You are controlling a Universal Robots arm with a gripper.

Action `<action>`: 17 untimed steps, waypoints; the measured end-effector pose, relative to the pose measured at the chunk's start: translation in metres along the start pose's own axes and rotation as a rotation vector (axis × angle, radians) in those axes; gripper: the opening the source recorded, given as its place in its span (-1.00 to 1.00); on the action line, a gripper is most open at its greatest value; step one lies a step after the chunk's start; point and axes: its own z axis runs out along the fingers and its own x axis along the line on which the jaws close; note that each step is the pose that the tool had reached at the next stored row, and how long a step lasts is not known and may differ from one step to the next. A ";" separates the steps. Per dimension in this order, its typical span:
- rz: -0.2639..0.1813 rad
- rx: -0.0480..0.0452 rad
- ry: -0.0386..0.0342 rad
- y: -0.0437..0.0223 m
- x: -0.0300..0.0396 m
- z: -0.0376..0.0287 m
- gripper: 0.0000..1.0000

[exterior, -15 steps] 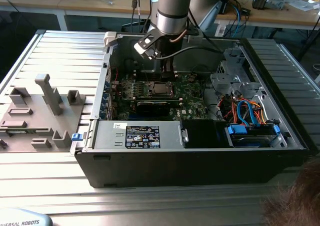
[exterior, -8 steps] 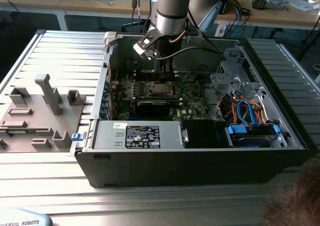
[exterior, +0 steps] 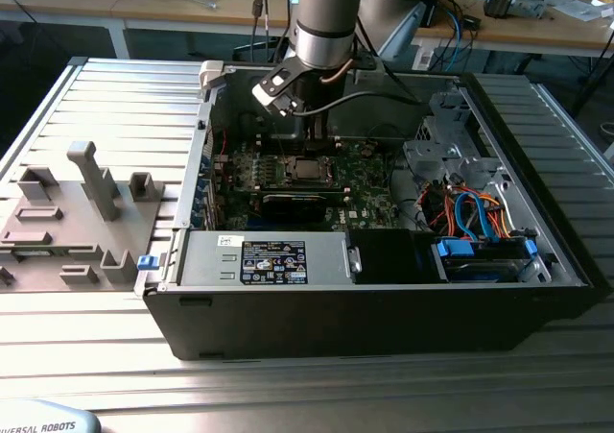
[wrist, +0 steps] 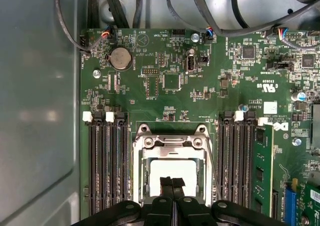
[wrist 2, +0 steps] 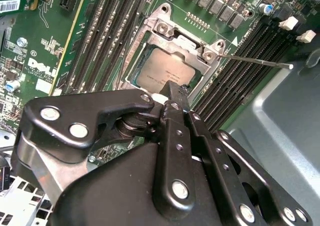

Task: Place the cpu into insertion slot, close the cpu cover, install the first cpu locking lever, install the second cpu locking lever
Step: 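Close the cpu cover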

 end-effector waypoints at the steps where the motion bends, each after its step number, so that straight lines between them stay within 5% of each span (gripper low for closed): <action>1: 0.000 0.0000 0.0001 -0.0011 0.0000 0.0007 -0.79; 17: 0.000 0.0001 -0.0001 -0.0190 0.0002 0.0238 -0.79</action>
